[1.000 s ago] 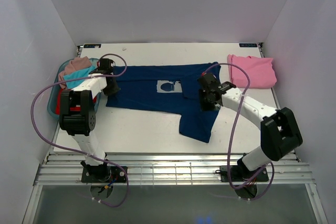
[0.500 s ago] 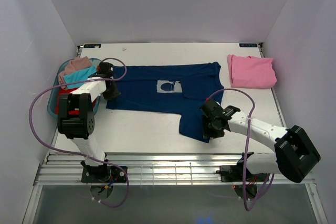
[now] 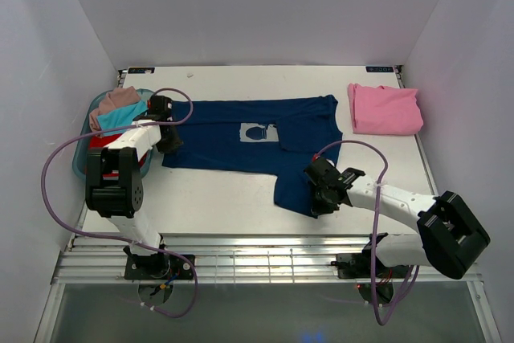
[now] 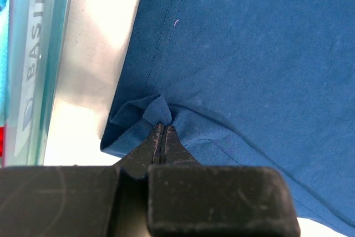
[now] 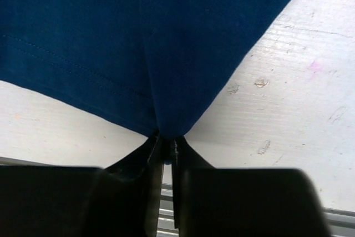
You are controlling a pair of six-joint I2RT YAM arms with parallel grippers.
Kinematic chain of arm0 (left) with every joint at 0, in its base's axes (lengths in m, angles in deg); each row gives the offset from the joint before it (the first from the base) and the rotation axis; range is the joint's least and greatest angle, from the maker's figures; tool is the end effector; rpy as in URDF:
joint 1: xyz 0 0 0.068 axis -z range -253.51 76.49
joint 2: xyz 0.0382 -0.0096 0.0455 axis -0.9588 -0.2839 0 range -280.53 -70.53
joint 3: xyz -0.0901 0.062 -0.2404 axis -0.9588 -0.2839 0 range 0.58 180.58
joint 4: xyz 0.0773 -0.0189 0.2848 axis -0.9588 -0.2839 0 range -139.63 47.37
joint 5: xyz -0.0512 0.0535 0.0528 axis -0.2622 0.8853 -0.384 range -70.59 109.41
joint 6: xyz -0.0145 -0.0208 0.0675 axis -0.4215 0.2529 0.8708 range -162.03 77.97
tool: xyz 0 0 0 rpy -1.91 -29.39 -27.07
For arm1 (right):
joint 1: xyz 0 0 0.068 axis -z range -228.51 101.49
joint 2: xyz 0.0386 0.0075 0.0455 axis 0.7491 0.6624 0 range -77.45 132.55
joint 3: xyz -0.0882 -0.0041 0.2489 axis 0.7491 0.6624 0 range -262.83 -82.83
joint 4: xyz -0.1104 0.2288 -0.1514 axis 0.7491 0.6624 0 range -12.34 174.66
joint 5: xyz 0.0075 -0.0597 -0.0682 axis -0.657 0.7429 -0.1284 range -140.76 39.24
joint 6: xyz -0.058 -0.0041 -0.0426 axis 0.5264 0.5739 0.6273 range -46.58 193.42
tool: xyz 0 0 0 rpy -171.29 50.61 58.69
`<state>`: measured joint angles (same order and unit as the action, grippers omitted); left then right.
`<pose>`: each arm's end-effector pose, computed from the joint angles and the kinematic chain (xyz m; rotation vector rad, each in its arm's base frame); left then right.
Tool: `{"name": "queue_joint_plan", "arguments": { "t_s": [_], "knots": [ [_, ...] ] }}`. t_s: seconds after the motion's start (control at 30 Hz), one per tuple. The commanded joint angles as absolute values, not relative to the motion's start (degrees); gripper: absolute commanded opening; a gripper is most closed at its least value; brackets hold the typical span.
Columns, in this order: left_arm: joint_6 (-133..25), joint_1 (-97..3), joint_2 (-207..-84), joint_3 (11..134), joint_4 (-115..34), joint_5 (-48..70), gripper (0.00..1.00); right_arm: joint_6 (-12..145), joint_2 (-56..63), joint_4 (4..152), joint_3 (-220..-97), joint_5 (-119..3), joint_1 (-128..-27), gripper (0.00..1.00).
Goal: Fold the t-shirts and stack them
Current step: Fold the tshirt
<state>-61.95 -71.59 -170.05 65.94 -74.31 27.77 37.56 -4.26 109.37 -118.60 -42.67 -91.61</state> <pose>0.3832 -0.0042 0.1353 -0.4642 2.6595 0.0841 0.1908 0.1671 0.1100 -0.1387 2.7635 0.1729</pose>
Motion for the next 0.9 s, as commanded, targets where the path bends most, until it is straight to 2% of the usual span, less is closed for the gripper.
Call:
{"name": "queue_joint_plan", "arguments": {
  "t_s": [0.0,0.07,0.33,0.87],
  "knots": [
    [-61.2,-72.0,-166.8,65.6,-73.8,28.8,0.00,36.7,-3.4,108.2,-117.6,-42.7,-92.1,0.11],
    [-61.2,-72.0,-166.7,65.7,-73.7,29.1,0.00,36.9,-3.9,109.6,-119.6,-41.6,-92.1,0.08],
    [-61.4,-72.0,-166.9,67.2,-73.9,29.4,0.00,40.4,-0.4,119.0,-135.6,-33.9,-91.9,0.08],
    [-60.7,-72.0,-171.6,75.5,-74.4,29.9,0.00,51.4,13.8,116.5,-151.8,-27.9,-83.4,0.08]
  ]
}}
